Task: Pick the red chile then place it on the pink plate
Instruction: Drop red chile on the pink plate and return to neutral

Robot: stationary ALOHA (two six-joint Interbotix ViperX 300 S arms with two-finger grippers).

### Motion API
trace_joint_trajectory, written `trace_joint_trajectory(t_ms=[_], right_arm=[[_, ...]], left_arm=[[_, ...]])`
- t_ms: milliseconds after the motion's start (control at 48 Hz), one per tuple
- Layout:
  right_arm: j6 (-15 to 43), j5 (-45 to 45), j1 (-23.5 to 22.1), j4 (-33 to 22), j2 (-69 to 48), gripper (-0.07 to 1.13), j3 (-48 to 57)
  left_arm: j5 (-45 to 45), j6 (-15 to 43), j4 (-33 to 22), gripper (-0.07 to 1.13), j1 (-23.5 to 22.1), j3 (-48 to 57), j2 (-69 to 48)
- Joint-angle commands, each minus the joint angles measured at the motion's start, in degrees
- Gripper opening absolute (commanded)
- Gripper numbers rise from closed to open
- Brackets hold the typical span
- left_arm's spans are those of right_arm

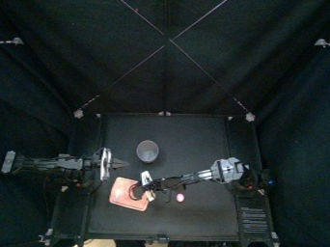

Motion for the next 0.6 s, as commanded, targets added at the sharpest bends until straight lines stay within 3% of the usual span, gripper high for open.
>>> trace_joint_trajectory(t_ms=[21, 333, 604], right_arm=[[-0.3, -0.3, 0.7, 0.7, -0.1, 0.58, -4.5], [-0.2, -0.1, 2.5, 2.2, 1.1, 0.77, -6.5], [0.4, 1.2, 2.3, 1.7, -3.6, 0.79, -4.5]], left_arm=[[-0.3, 0.1, 0.1, -0.02, 0.1, -0.8, 0.1], [-0.3, 0.1, 0.2, -0.02, 0.1, -0.8, 0.1], [-0.3, 0.1, 0.2, -0.02, 0.1, -0.8, 0.1]])
